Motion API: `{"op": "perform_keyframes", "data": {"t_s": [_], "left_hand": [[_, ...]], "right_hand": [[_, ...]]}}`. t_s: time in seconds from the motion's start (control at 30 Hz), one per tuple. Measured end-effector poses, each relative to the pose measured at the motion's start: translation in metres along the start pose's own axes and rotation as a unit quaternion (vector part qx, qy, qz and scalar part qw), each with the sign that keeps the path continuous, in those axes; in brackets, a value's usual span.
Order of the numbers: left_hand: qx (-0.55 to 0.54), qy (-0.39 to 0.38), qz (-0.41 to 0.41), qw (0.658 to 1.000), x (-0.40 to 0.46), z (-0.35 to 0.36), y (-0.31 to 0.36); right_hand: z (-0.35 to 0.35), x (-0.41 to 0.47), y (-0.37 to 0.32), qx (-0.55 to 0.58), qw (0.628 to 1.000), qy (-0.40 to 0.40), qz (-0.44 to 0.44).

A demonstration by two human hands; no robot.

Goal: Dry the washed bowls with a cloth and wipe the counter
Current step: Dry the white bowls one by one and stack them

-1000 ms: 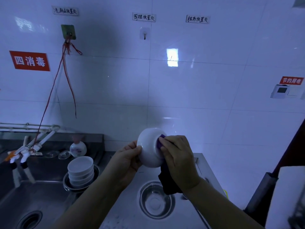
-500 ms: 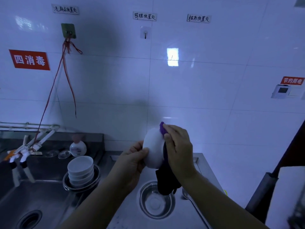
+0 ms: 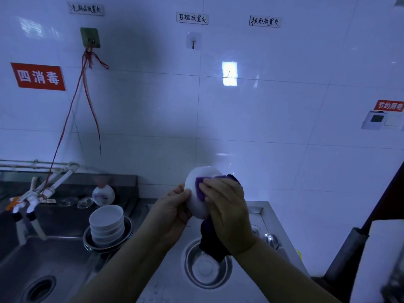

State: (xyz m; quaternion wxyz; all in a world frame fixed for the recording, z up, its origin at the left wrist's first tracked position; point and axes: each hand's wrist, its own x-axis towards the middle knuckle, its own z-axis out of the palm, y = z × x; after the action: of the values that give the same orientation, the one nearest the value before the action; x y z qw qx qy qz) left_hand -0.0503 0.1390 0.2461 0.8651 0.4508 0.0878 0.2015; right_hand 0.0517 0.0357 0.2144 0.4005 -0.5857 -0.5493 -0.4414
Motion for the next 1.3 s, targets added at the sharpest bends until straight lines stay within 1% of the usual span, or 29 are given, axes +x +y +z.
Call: {"op": "perform_keyframes", "data": {"t_s": [0.1, 0.17, 0.23, 0.3, 0.37, 0.47, 0.53, 0.63, 0.8, 0.97, 1.1, 1.17, 1.23, 1.3], "left_hand": [[0.007, 0.012, 0.003, 1.000, 0.000, 0.002, 0.002], [0.001, 0.016, 0.005, 1.000, 0.001, 0.002, 0.004], [-0.010, 0.012, 0.011, 1.000, 0.002, 0.000, 0.005], [-0.029, 0.006, 0.021, 0.999, 0.003, -0.002, 0.009], [-0.056, 0.014, 0.031, 0.998, 0.006, -0.003, 0.013], [-0.090, 0.043, 0.039, 0.994, 0.011, -0.004, 0.016], [-0.104, 0.055, 0.035, 0.992, 0.011, -0.004, 0.012], [-0.112, 0.060, 0.009, 0.992, 0.010, -0.001, -0.002], [-0.121, 0.049, -0.037, 0.991, 0.004, 0.012, -0.019], [-0.158, 0.040, -0.046, 0.986, -0.007, 0.021, -0.009], [-0.193, 0.049, -0.070, 0.977, -0.012, 0.025, -0.007], [-0.221, 0.044, -0.078, 0.971, -0.014, 0.025, -0.006], [-0.242, 0.033, -0.076, 0.967, -0.015, 0.024, -0.005], [-0.241, 0.031, -0.070, 0.968, -0.016, 0.024, -0.003]], "right_hand": [[-0.004, 0.020, 0.004, 0.047, 0.992, -0.003, 0.121], [-0.009, 0.023, 0.010, 0.054, 0.980, -0.004, 0.191], [-0.012, 0.019, 0.015, 0.045, 0.969, -0.004, 0.244], [-0.013, 0.008, 0.013, 0.036, 0.961, -0.003, 0.275], [-0.013, -0.004, 0.006, 0.031, 0.964, -0.007, 0.266], [-0.012, -0.017, -0.005, 0.034, 0.980, -0.028, 0.195], [-0.013, -0.014, -0.006, 0.034, 0.982, -0.012, 0.184], [-0.009, 0.001, -0.004, 0.032, 0.981, 0.034, 0.189], [0.009, 0.009, -0.005, 0.010, 0.989, 0.018, 0.143], [0.015, -0.009, -0.006, -0.072, 0.997, 0.030, 0.009], [0.013, -0.017, 0.002, -0.105, 0.992, 0.049, -0.047], [0.013, -0.018, 0.008, -0.095, 0.992, 0.067, -0.038], [0.013, -0.019, 0.011, -0.054, 0.994, 0.096, 0.008], [0.012, -0.018, 0.011, 0.001, 0.991, 0.118, 0.066]]}}
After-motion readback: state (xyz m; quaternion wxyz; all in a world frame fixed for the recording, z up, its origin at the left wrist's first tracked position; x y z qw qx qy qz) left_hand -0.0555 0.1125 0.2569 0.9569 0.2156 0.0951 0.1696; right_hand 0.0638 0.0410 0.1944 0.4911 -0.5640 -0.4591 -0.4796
